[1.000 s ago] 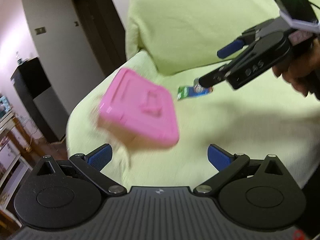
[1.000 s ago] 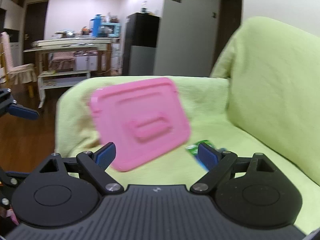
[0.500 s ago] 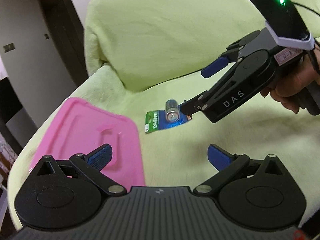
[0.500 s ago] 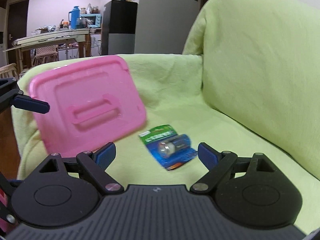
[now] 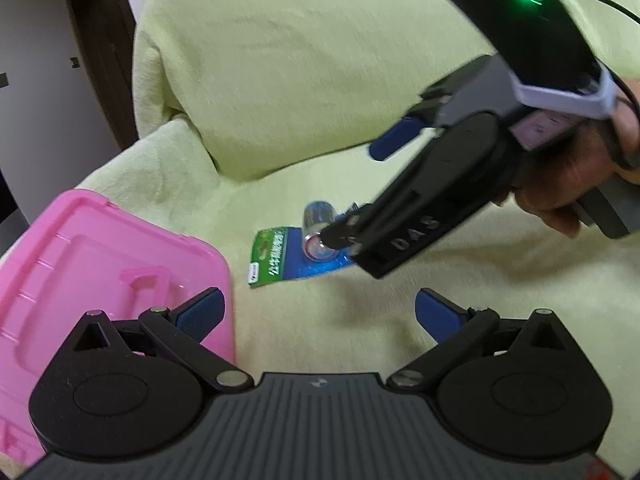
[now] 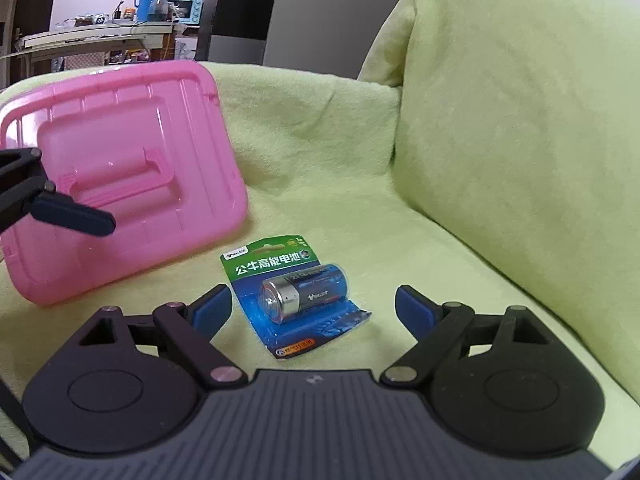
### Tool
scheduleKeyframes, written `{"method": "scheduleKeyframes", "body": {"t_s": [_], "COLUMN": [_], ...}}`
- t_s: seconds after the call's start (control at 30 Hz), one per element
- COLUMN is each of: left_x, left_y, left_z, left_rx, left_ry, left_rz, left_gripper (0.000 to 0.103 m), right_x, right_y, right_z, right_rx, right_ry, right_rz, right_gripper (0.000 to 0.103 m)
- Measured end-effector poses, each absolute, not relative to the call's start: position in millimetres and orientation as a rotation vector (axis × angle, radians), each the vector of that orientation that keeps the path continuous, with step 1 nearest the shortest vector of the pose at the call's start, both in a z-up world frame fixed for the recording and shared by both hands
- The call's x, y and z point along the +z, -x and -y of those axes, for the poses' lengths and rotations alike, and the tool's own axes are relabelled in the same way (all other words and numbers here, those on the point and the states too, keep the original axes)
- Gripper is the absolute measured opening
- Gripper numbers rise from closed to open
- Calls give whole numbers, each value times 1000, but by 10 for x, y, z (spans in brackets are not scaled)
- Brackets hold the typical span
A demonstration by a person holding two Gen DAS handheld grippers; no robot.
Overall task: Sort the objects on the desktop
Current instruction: 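Reach the right gripper toward the blue battery pack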
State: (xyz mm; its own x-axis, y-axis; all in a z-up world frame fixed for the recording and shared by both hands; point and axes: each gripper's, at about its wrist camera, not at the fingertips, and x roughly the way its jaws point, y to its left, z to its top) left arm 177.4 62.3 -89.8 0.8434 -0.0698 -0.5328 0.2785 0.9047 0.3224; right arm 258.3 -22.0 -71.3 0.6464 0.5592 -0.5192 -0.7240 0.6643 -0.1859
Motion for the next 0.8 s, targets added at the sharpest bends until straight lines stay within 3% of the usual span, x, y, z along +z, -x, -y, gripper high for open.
{"method": "scheduleKeyframes", "body": {"t_s": [0.07,0.23,0.63,0.8], "left_x": [-943,-965,-1042,-1066], "left_y": [-1793,-1862,-1950,-1965], "left_z": [-599,-636,-730,-726], "left_rx": [-192,-184,-182,-176], "left_ry": [-439,-444,-420,-429], "left_rz": [-550,-558,-588,-598], "left_gripper": [102,102,102,102], "right_x": [-748,-892,-1036,-960], "right_y": [-2656,-2870,-3008,-2987], "right_z": [157,35,-91,-40], "right_rx": [769,797,820,752], "right_ry": [405,389,384,338], "right_rz": [-450,-501,-509,-598], "right_gripper": [84,66,66,64]}}
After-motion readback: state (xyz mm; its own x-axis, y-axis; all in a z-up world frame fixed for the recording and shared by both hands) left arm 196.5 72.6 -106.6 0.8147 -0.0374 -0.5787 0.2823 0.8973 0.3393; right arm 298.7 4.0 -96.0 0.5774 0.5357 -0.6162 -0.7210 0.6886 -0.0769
